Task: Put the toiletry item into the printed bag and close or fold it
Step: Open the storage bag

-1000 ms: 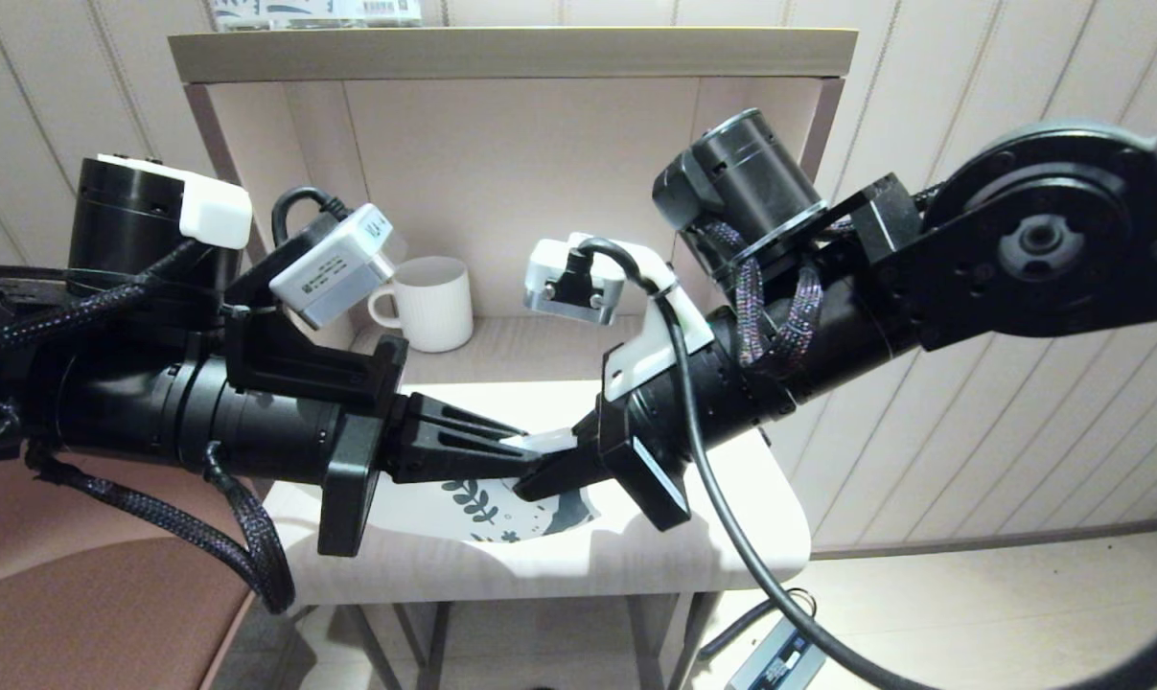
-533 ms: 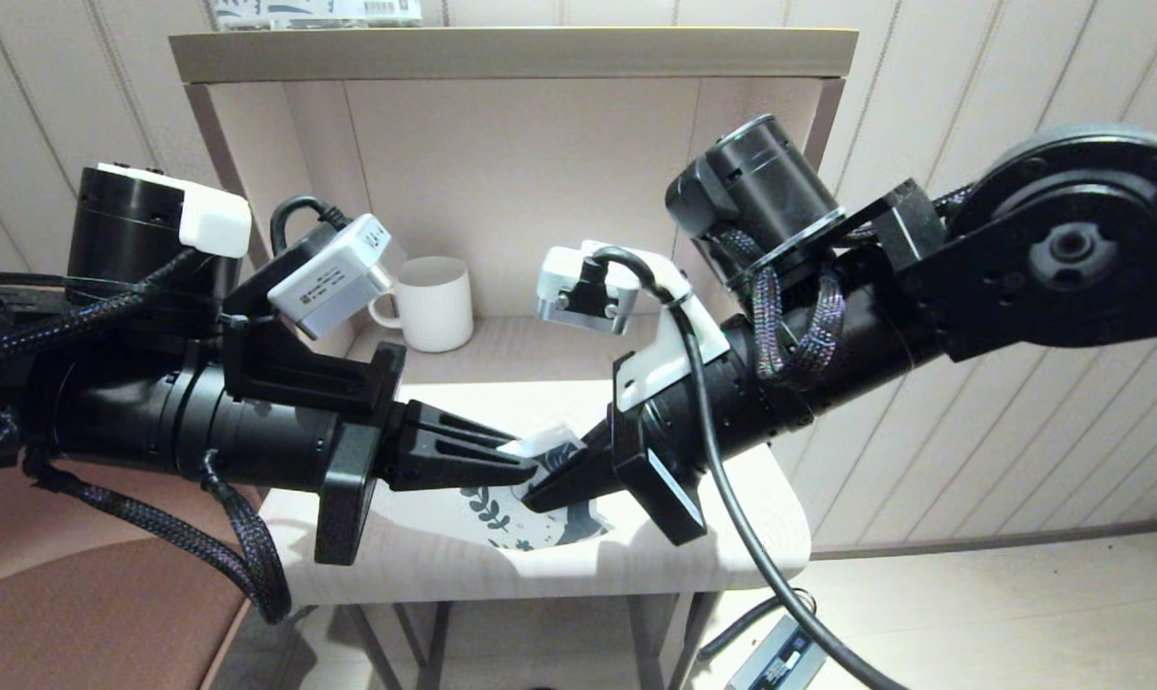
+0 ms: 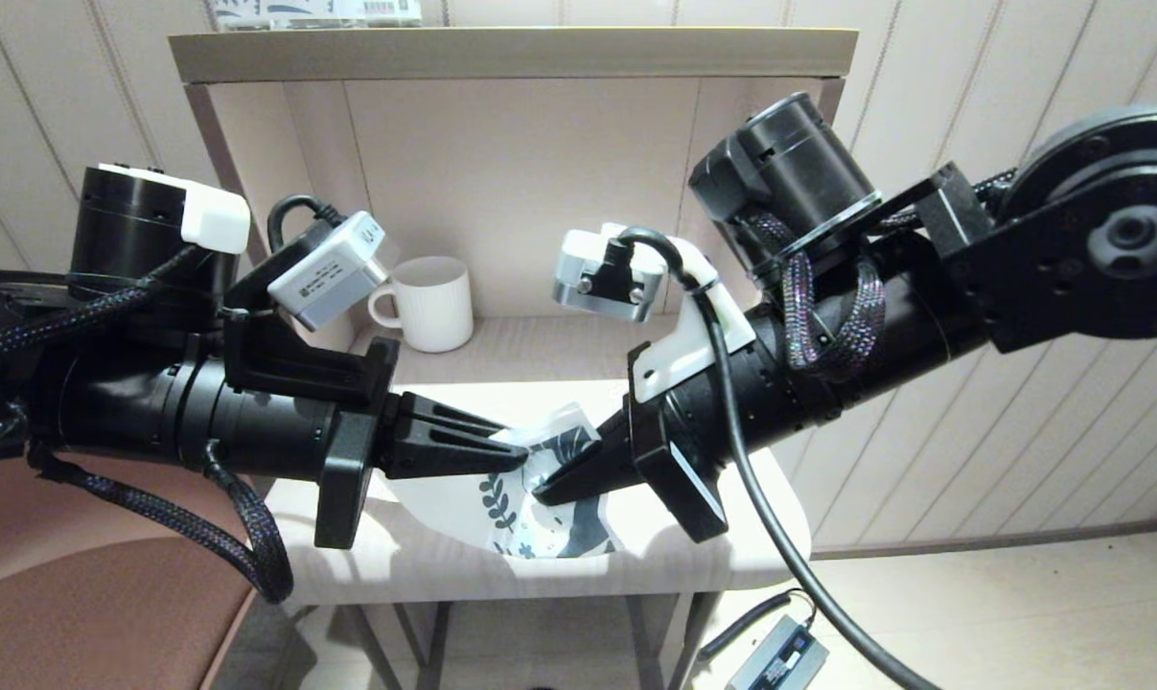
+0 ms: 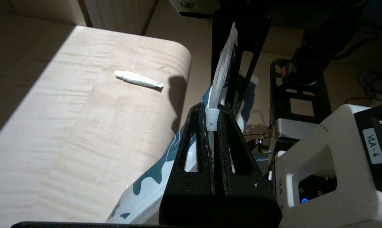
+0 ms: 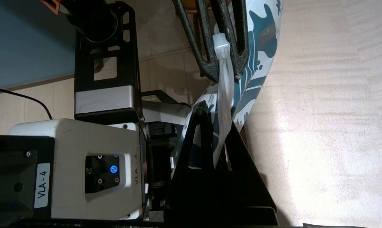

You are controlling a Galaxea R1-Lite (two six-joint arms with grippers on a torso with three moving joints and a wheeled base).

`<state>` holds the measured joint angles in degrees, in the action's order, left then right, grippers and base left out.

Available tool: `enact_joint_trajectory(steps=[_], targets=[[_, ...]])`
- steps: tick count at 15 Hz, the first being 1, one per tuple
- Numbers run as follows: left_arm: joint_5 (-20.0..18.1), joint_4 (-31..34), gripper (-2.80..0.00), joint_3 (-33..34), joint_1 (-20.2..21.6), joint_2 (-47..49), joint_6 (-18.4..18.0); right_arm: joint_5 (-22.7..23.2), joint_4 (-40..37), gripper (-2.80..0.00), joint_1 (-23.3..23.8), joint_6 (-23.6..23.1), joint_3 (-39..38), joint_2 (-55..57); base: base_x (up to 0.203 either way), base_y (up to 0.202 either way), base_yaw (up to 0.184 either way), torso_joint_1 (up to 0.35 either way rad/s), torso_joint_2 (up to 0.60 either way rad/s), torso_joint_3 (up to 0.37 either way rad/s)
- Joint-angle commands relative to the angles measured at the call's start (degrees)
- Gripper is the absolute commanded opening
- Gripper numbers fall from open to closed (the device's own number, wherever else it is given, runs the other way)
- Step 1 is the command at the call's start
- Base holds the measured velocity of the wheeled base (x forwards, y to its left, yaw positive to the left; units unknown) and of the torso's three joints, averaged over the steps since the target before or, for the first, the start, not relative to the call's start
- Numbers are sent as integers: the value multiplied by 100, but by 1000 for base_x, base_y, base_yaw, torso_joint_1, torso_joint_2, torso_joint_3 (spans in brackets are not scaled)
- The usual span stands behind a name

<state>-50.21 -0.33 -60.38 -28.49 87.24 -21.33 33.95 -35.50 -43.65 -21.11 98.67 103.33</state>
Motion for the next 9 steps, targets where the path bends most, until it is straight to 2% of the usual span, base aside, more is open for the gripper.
enact_joint_trajectory(steps=[1,9], targets=[[-24,-2,-280,26,88,31,-34,24,-18,-280,6,-16,-24,-88,0,0,0,0,0,0],[-49,-2,-280,-270,583,488,-117,24,-10,-280,24,-24,-166,-240,0,0,0,0,0,0]])
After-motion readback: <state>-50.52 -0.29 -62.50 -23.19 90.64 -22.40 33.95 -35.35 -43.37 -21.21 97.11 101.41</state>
